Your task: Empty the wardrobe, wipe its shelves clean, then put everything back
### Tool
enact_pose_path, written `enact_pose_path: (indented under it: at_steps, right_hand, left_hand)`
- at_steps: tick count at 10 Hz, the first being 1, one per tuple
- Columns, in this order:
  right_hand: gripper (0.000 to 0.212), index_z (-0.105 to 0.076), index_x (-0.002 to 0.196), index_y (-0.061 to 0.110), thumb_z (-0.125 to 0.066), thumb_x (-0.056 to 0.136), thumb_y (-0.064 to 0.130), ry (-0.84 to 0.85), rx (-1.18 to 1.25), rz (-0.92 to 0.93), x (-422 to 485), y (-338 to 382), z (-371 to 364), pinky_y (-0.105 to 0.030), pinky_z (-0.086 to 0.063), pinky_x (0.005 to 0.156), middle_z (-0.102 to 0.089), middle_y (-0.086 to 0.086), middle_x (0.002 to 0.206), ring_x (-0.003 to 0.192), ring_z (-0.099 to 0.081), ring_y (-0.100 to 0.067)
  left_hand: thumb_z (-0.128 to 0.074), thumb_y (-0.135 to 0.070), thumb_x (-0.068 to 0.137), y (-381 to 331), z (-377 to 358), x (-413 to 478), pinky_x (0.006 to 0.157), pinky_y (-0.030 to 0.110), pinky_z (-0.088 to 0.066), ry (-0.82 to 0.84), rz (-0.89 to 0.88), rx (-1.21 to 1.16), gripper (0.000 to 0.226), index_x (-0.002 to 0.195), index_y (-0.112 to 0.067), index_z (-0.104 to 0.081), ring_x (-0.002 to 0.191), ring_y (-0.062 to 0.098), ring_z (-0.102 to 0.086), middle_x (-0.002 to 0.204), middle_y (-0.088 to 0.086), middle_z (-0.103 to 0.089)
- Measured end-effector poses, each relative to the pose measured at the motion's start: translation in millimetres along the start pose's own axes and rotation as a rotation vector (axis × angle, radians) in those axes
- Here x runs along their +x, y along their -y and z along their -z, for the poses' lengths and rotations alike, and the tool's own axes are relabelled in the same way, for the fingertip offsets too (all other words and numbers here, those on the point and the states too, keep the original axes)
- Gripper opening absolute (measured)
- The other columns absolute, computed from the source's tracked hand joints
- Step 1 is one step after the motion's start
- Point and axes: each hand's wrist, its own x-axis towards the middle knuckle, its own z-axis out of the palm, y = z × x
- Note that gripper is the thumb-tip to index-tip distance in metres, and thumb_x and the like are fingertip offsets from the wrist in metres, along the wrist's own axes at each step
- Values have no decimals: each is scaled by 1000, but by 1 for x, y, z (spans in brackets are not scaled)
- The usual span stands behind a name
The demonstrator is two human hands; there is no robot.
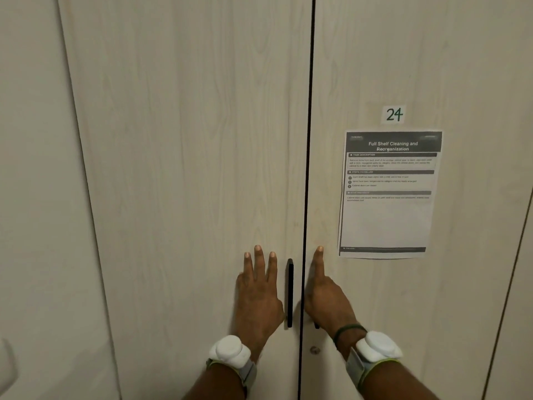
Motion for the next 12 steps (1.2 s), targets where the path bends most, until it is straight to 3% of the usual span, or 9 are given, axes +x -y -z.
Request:
enact_pose_path:
  at_steps: [2, 5, 6, 7, 8, 9, 10, 11, 12]
  right_hand:
    - [122, 45, 143, 28, -60, 85, 5, 13, -21, 6, 2, -1, 0, -15, -32, 45, -53, 7, 64, 52, -51, -8]
    - [123, 49, 139, 29, -59, 84, 4, 29, -9, 7, 3, -2, 2, -20, -44, 47, -56, 4, 62, 50, -53, -11]
    - [116, 38, 149, 26, -59, 88, 6, 68, 4, -1, 1, -5, 11, -25, -50, 51, -59, 1, 63, 51, -55, -13]
    - [106, 26, 153, 32, -56, 90, 8, 107, 52, 7, -7, -12, 24, -27, -50, 55, -60, 1, 68, 56, -57, -15]
    - [96, 13, 158, 28, -54, 92, 9, 140, 71, -21, -25, -28, 30, -25, -47, 63, -57, 2, 82, 67, -56, -14]
    - [84, 3, 161, 16, -48, 95, 14, 136, 6, -39, -50, -53, 25, -29, -49, 79, -57, -6, 111, 89, -57, -20]
    - [71, -5, 161, 13, -42, 101, 24, 257, -99, -76, -76, -78, 20, -36, -47, 96, -45, -8, 140, 119, -49, -25]
    - [64, -11, 160, 14, -36, 104, 31, 328, -196, -98, -117, -96, 6, -46, -39, 109, -27, -5, 158, 143, -30, -27]
    - [62, -10, 160, 14, -32, 106, 36, 478, -239, -119, -152, -109, -7, -53, -24, 118, -12, -5, 166, 154, -9, -28]
  left_hand:
    - [-66, -33, 80, -4, 1, -1, 121, 50, -22, 12, 19, -19, 115, 159, -21, 17, 151, 38, 22, 160, 13, 35]
    - [-62, -32, 80, -5, 6, 0, 120, 49, -24, 40, 16, -11, 113, 158, -21, 19, 151, 38, 23, 159, 12, 38]
    - [-59, -32, 80, -4, 8, -1, 119, 48, -28, 50, 22, -18, 110, 159, -22, 18, 151, 38, 21, 160, 12, 36]
    - [-58, -35, 82, -8, 11, -1, 119, 49, -28, 83, 46, -57, 107, 159, -23, 16, 152, 38, 17, 160, 10, 36]
    - [-61, -33, 80, -16, 14, -6, 122, 51, -21, 147, 93, -94, 108, 160, -25, 11, 153, 38, 12, 162, 9, 32]
    - [-54, -33, 88, -24, 7, -23, 124, 50, -13, 189, 100, -57, 96, 161, -20, 6, 153, 38, 8, 166, 9, 22]
    - [-43, -36, 99, -32, -5, -51, 125, 48, -8, 263, 115, -10, 82, 161, -12, 5, 154, 38, 6, 167, 13, 12]
    - [-35, -37, 104, -39, -28, -93, 125, 48, -6, 374, 114, 14, 72, 161, -10, 0, 154, 37, 4, 168, 15, 4]
    - [-33, -40, 106, -48, -43, -133, 124, 50, -7, 547, 96, 19, 68, 161, -10, -6, 155, 35, 0, 168, 13, -2]
